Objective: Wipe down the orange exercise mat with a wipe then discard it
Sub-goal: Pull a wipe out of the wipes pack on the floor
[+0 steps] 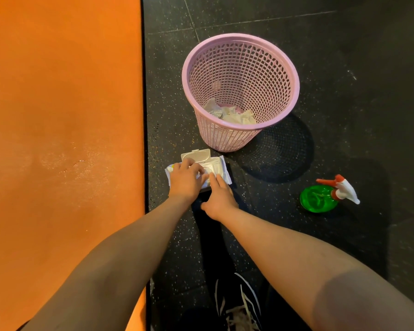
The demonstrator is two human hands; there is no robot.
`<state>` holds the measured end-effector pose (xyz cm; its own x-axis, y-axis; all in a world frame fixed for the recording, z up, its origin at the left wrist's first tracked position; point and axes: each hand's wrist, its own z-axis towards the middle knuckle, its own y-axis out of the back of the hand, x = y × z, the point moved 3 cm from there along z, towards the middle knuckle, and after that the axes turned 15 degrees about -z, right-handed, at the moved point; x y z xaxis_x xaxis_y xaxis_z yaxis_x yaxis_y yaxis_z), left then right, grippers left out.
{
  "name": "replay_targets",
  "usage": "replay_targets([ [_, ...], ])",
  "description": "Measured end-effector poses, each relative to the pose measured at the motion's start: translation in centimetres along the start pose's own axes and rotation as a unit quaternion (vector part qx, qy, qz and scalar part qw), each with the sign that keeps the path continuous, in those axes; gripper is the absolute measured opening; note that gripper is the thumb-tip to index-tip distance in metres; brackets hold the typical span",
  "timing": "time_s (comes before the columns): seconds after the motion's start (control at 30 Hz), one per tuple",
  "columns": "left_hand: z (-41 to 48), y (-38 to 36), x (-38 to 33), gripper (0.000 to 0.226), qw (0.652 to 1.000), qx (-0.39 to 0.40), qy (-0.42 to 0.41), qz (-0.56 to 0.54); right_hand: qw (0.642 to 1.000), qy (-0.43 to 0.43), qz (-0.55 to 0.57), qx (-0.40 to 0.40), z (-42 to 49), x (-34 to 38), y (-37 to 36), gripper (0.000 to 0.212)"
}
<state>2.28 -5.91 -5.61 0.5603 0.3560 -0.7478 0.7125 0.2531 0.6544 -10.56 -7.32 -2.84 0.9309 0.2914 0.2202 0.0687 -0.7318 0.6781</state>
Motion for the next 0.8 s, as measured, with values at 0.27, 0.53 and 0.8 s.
replay_targets([
  [0.27, 0.1, 0.3, -1.1, 0.017, 0.999, 0.003, 0.035, 0.029, 0.996, -0.004, -0.082, 0.016, -0.3, 0.6, 0.1, 0.095],
  [0.53, -0.3, 1.7, 0.3, 0.025, 0.998, 0.022, 0.03, -0.053, 0.998, -0.009, -0.066, 0.022, -0.3, 0.9, 0.2, 0.094],
  [0.8, -0.5, 2.2, 0.5, 0.028, 0.997, 0.02, 0.014, -0.069, 1.0, -0.005, 0.008, -0.012, 0.2, 0.5, -0.1, 0.081],
])
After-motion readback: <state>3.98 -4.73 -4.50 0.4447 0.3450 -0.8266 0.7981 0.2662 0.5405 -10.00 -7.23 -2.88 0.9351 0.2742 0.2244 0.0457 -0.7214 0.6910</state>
